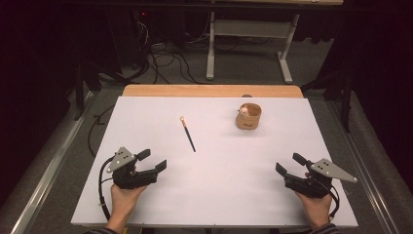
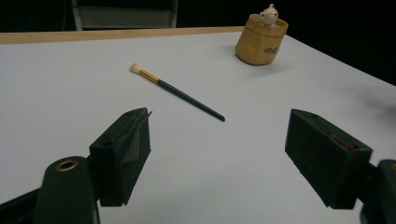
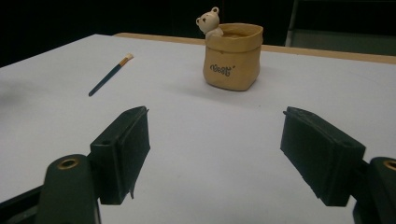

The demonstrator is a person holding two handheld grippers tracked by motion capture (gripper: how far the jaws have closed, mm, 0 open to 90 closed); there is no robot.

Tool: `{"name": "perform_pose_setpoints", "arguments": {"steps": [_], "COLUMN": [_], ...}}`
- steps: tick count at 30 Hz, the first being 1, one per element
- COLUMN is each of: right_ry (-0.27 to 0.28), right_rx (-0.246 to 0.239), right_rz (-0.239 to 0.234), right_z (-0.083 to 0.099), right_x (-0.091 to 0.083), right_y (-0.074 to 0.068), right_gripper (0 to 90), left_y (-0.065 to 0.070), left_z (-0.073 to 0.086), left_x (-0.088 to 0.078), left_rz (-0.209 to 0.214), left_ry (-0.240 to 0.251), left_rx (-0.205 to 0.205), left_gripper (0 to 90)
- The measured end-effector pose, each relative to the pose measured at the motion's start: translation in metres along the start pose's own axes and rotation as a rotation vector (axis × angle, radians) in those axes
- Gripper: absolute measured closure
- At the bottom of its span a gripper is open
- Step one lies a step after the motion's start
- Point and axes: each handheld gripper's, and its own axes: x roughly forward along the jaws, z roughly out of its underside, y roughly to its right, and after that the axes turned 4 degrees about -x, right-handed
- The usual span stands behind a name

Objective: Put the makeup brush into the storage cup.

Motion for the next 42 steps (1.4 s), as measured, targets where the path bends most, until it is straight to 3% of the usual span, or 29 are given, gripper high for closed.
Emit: {"name": "perform_pose_setpoints", "arguments": {"steps": [20,32,38,42], "right_ry": [-0.004,-0.005,-0.005,-0.006], "right_rx": [0.0,0.0,-0.004,-0.002], "right_rz": [-0.002,-0.005,-0.004,-0.005], "right_z": [0.0,0.0001,0.0,0.0001], "right_x": [0.0002,0.0007,0.0006,0.0008], "right_y": [-0.0004,-0.0008,-0.0007,-0.001], "right_gripper": [25.6,25.6,25.6,25.7], "left_y": [0.0005,0.0011,0.002,0.0071], "left_z": [-0.0004,-0.0008,-0.0021,-0.0057], "left_x": [-0.0016,-0.0024,-0.0035,-0.005], "left_rz": [-0.006,0.013,0.005,-0.002], "left_ry": [-0.005,-0.006,-0.002,0.011], "left_rx": [-0.003,-0.001,-0.021,0.005], "left_gripper": [22.5,22.6,21.4,21.4]}}
